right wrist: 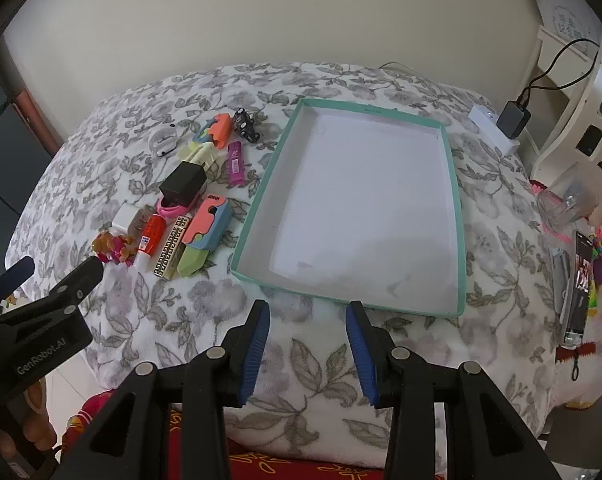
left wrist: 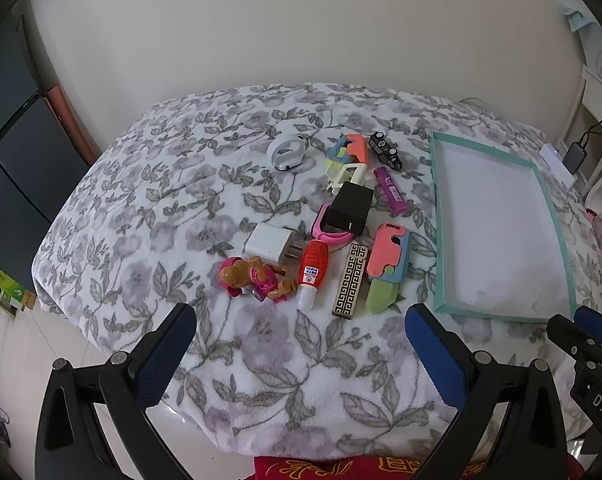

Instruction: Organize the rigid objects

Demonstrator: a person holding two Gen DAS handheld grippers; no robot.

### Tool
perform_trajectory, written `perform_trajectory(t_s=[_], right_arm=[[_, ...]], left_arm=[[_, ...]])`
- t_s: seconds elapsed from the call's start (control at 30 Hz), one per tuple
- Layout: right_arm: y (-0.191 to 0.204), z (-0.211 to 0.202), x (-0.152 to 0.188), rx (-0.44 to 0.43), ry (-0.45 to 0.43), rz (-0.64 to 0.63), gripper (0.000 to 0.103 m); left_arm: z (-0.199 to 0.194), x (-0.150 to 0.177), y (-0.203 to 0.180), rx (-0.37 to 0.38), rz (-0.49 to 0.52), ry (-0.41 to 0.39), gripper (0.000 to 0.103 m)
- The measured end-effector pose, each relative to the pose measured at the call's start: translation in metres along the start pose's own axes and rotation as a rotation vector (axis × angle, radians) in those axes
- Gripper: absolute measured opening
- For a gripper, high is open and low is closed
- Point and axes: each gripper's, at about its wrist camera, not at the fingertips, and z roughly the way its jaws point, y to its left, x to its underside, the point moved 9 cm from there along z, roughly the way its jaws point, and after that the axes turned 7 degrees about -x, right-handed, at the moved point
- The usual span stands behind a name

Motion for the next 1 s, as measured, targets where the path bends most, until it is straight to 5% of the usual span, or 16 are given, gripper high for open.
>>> perform_trajectory(t_s=[1.0], right_arm=[[0.0006, 0.0011, -0.0002, 0.009, 0.005, -0.015, 0.043]], left_arm=[[0.0028, -0.0004, 0.0007, 0.003, -0.002, 0.017, 0.103]])
